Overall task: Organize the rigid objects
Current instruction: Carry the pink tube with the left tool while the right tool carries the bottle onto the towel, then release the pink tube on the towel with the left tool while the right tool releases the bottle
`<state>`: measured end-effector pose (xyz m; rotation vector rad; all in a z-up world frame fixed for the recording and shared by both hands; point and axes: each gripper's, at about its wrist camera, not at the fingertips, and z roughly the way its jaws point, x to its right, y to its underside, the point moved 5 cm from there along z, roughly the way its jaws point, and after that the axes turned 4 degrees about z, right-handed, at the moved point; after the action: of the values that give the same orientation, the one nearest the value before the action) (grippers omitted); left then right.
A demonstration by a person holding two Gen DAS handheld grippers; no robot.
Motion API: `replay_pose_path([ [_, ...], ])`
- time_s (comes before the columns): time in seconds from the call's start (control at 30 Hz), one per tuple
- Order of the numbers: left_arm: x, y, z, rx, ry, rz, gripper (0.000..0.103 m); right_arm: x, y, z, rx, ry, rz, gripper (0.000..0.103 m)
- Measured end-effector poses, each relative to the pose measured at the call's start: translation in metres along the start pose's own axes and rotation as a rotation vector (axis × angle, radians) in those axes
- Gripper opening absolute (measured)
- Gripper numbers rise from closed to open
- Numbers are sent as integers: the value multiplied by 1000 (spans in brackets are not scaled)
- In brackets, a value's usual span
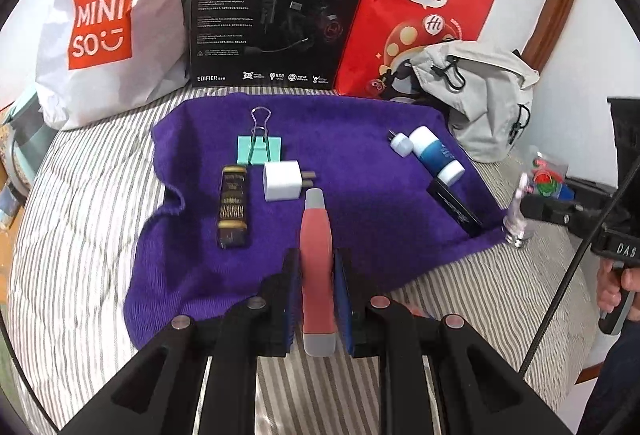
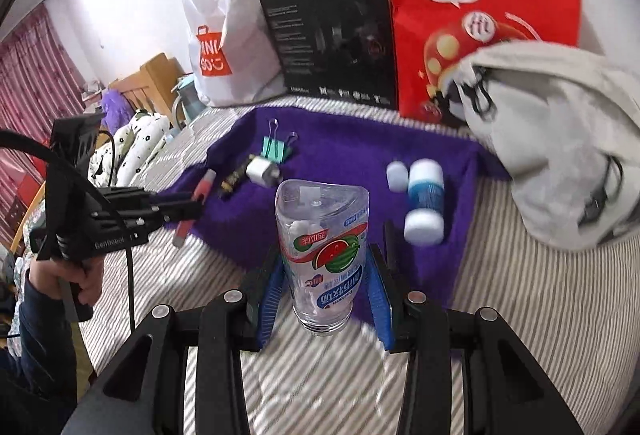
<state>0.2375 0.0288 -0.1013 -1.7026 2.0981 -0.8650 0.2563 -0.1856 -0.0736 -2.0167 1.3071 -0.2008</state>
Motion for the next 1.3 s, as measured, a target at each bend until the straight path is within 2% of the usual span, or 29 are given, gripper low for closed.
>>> replay_pose_path([
  [0.2,-15,-11,25,-37,-17,-10,17,2,-24,38,-63,24,-38,40],
  [0.53,-31,-11,48,-84,-23,-32,17,1,-20,95,-194,57,-108,40],
  [0.9,-30,-13,68,-92,8,-42,17,6,-25,130,-246,111,-120,40],
  [1.07,-30,-14,69,-86,16,-37,17,9,-26,132,-234,95,-103,40],
  [1.3,-29,-7,63,-87,4,-37,17,4,-21,132,-239,135,-175,40],
])
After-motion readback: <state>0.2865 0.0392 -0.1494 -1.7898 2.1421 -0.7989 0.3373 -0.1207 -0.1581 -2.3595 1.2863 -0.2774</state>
